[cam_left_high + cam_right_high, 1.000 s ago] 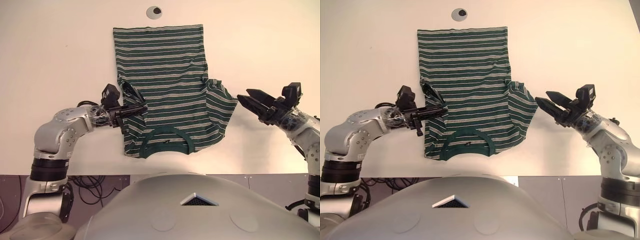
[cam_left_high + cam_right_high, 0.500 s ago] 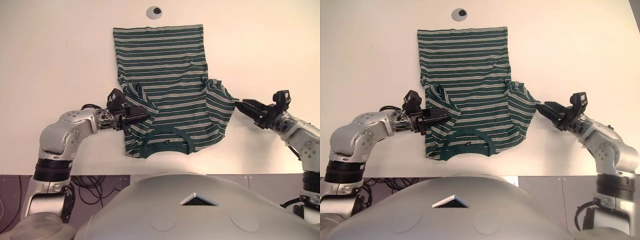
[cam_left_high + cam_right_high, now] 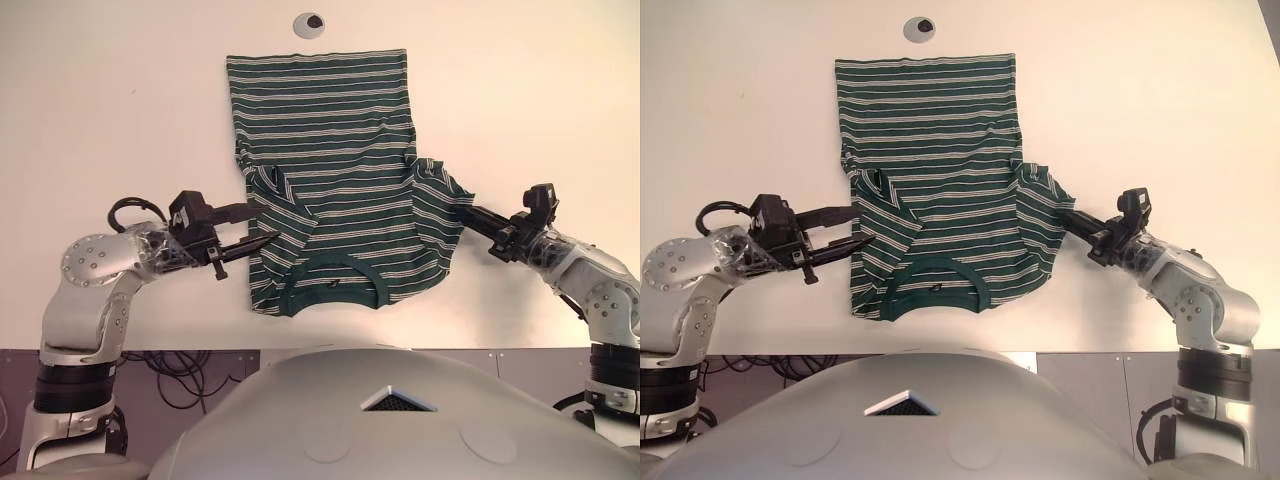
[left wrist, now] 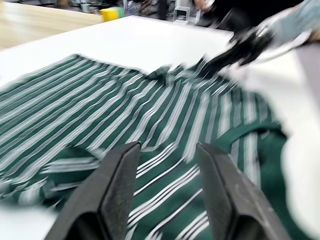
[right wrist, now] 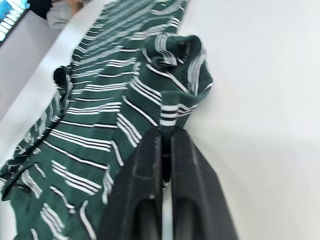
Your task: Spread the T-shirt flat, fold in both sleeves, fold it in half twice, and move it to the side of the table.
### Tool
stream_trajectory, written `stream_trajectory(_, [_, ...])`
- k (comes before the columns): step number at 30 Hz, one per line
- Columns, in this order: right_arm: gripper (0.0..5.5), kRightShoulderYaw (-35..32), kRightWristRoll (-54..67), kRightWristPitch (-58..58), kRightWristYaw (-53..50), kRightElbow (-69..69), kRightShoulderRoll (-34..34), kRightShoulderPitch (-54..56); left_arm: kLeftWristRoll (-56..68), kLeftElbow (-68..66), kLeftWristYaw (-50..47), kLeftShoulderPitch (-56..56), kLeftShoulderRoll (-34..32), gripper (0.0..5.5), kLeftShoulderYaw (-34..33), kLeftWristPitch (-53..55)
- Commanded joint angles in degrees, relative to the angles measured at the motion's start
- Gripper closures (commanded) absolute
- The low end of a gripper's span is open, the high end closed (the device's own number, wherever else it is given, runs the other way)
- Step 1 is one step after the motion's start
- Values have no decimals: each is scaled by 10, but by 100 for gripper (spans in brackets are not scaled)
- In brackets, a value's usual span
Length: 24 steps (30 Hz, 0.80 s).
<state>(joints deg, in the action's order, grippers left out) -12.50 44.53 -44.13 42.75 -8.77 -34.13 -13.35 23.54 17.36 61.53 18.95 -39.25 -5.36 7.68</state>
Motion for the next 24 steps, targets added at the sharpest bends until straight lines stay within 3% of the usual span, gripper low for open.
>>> stream_trajectory(1, [547,-11,30,-8,19,-59,6,-19,-65,-81,46,39,-12,349,-23,-216])
stream_trajectory(4, [547,-3,29,1,26,-102,1,-39,-181,-192,65,52,-44,349,15,-459])
stream_trajectory(9, [547,34,5,13,13,-165,-1,-40,-238,-283,46,43,-85,349,23,-588])
stream_trajectory(14, [547,94,-4,-4,-10,-195,13,-11,-262,-341,32,38,-119,349,75,-665])
stream_trajectory(21, [547,162,-19,-14,-41,-188,34,30,-342,-401,-30,-6,-99,349,150,-725])
stream_trajectory(24, [494,165,-20,-14,-48,-182,36,33,-367,-418,-55,-22,-90,349,179,-736])
